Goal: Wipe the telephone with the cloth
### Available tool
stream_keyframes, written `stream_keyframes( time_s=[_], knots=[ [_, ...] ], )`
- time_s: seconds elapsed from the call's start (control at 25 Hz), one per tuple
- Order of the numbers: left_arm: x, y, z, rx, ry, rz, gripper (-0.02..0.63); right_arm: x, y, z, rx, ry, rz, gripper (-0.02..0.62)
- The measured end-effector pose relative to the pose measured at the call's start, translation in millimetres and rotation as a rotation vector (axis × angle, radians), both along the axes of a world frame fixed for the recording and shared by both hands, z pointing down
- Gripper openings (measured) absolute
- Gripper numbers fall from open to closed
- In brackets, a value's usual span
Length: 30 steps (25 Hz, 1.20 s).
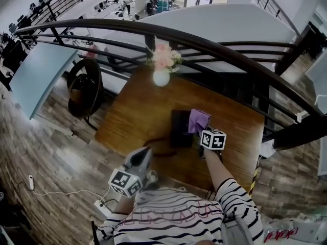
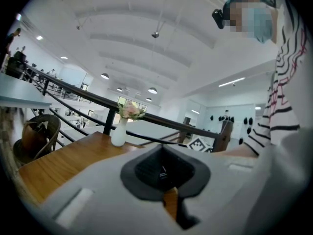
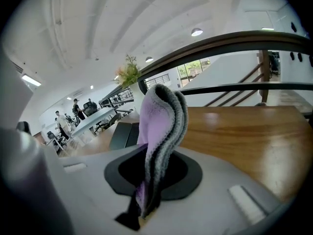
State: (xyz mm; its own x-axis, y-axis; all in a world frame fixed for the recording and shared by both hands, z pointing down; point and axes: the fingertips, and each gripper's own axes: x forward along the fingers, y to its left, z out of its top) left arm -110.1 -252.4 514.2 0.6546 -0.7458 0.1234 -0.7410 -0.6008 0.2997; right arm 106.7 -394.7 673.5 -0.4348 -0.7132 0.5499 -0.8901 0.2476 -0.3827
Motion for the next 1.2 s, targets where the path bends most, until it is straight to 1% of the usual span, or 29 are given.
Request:
stream_keyframes(
  time_s=[0.16,0.36,0.44,0.64,0.88,1.0,1.2],
  knots=[
    [9,2,-1,0.005,-0.002,0.011,0.003,14,3,1,-0.007,-0.022,0.028,0.051],
    [12,4,-2,0.010,-0.001,0.010,0.003,8,8,-7,0.020,-0.040,0.011,0.051],
    [11,4,-2,0.015,-0.002,0.007,0.002,-4,11,-16,0.044,-0.055,-0.016,0.051],
    [6,5,-5,0.023,-0.003,-0.011,0.003,-50,24,-31,0.083,-0.104,-0.114,0.051],
    [-2,6,-4,0.020,-0.008,-0.034,0.003,-100,35,-23,0.064,-0.130,-0.212,0.051],
    [-4,9,-3,0.019,-0.011,-0.044,0.003,-110,38,-11,0.044,-0.118,-0.236,0.051],
    [-10,13,-2,0.017,-0.014,-0.051,0.003,-108,37,4,0.022,-0.076,-0.226,0.051]
  ],
)
